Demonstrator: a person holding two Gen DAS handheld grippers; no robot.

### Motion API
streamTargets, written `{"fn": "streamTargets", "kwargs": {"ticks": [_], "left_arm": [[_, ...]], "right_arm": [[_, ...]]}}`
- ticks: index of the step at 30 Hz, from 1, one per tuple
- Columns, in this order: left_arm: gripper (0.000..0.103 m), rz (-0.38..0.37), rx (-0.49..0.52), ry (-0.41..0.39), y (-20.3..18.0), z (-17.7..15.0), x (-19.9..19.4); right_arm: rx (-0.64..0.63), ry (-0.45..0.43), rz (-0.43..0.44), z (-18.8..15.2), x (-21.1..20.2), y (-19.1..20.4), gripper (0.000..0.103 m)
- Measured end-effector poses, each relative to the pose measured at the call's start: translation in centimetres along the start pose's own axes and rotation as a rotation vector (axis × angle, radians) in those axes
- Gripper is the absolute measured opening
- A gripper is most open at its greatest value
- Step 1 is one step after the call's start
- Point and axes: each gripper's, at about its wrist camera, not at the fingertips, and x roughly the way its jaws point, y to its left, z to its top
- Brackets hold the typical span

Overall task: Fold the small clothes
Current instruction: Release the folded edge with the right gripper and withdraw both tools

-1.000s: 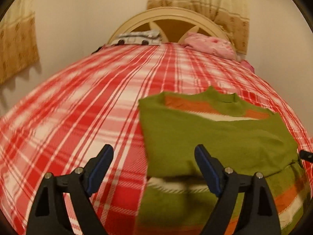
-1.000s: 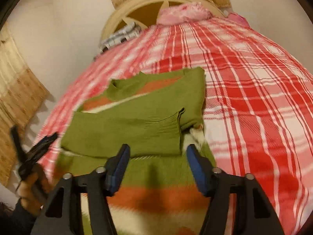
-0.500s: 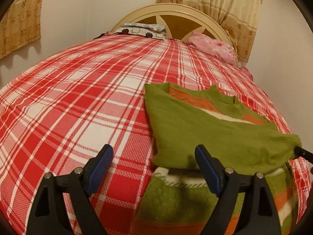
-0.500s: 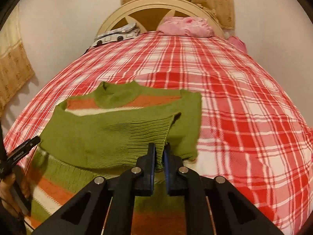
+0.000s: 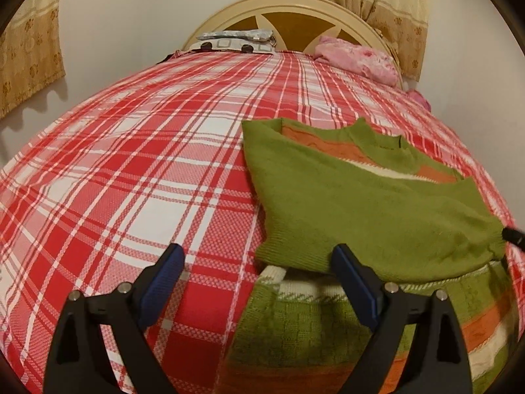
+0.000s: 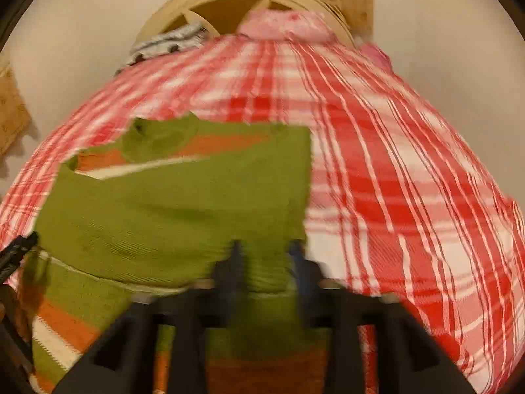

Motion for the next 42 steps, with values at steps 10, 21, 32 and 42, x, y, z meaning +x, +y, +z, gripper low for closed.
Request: {"fn": "streamTargets", "kwargs": {"ticks": [10, 21, 32, 42], "left_arm": [[0.094, 0.055, 0.071, 0.033, -1.2, -0.4, 0.6], [0.096, 0.073, 0.115, 0.043, -1.9, -0.6, 0.7], [0.098, 0.084, 0.153, 0.051, -2.5, -0.8, 0.8], [0.099, 0.088, 0.189, 0.057, -2.9, -1.0, 0.7]], "right_arm": [[-0.047, 0.090, 0.099, -0.2, 5.1, 2.1, 0.066], [-0.049, 0.073, 0.042, -1.0, 3.7, 1.1, 0.065], [-0.077, 0.072, -0.044, -1.7, 3.8, 2.0, 0.065], [-0.060, 0.081, -0.051, -1.9, 3.9, 1.6, 0.065]]}}
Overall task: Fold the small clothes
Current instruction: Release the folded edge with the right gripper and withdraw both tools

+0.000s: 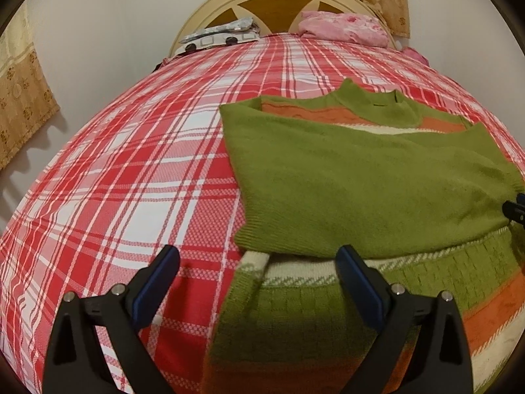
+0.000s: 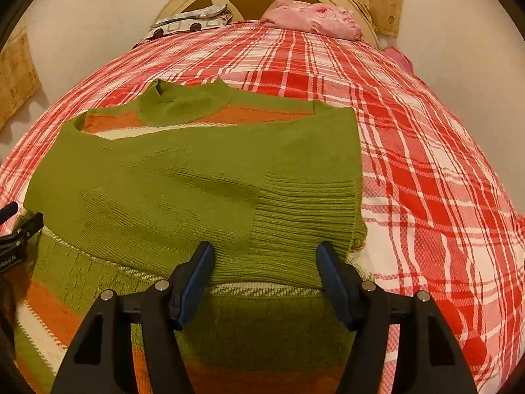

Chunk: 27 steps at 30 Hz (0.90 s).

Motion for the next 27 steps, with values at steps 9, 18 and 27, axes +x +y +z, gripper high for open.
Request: {"fn": "streamTargets", "kwargs": {"ticks": [9, 18, 27], "left_arm": [[0.099, -0.050, 0.034, -0.041, -0.3, -0.5, -1.9], [0.099, -0.087, 0.007, -0.054, 0.3, -1.8, -3.9], [0.099, -0.112, -0.033, -0.081, 1.3, -3.7, -6.9]], "right_arm": [[0.067, -0.028, -0.010, -1.3, -2.3, -1.2, 0.066], [0.064, -0.040, 0.005, -3.7, -4.7, -1.3, 0.066], [0.073, -0.045, 0.048, -6.3, -7.0, -0.6, 0.066]]}}
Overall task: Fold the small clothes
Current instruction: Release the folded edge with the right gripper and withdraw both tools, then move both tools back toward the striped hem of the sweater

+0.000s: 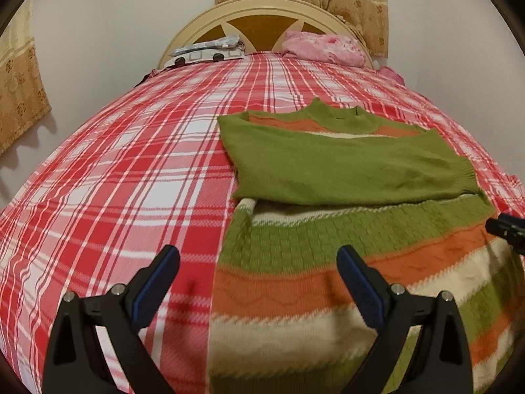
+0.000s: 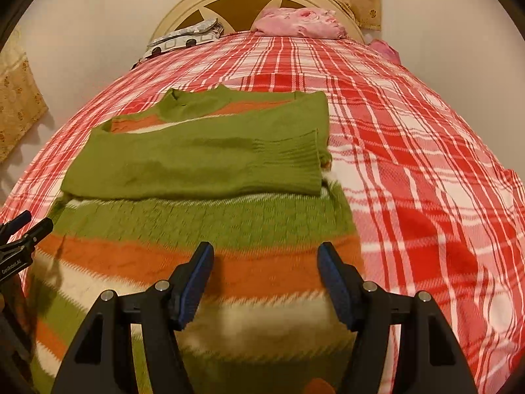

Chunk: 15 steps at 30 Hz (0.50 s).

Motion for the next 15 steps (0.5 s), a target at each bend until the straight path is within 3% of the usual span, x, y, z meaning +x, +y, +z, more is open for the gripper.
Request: {"fn": "streamTargets", "kwargs": {"ticks": [15], "left_arm": [[0.099, -0.024, -0.013, -0.027, 0.0, -3.4, -5.3]], "right_arm": [[-0.061, -0.011, 0.057, -4.5, -3.8, 2.3, 0.066]]}}
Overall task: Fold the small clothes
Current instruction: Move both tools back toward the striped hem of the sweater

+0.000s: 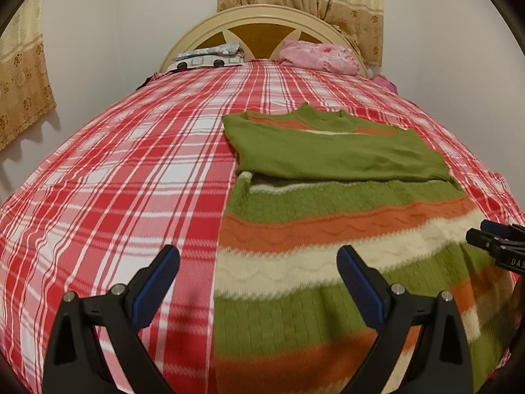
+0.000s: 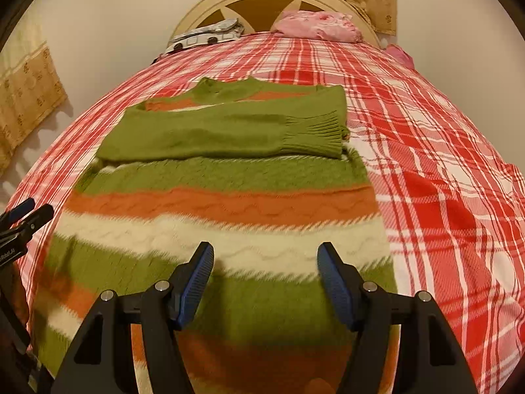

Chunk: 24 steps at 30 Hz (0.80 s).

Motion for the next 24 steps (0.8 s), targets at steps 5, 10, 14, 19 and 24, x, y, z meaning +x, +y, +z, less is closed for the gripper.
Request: {"fn": "streamTargets", "kwargs": {"ticks": [5, 10, 14, 19, 24], "left_arm": [[0.099, -0.015, 0.000, -0.007, -0.3, -1.2, -1.5], [0.099, -0.026, -0.006, -0.013, -0.4, -2.7, -2.9], [0.099, -0.035, -0.023, -0.014, 0.0, -3.9, -4.1], [0.099, -0.045, -0.041, -0.019, 0.6, -5.2, -5.5], [0.099, -0.043, -0.051, -0.004, 1.8, -6.8, -6.9]], "right_arm": [[-0.020, -0.007, 0.025, -1.6, -1.5, 0.9, 0.066], [-0.035, -0.004, 0.037, -3.3, -2.4, 1.6, 0.066], [-0.038, -0.002, 0.043, -4.5, -3.1, 1.8, 0.067], [-0.028, -0.004, 0.048, -5.8, -4.0, 1.9, 0.066], [-0.019, -0.009, 0.057, -7.4, -5.1, 2.1, 0.066]]}}
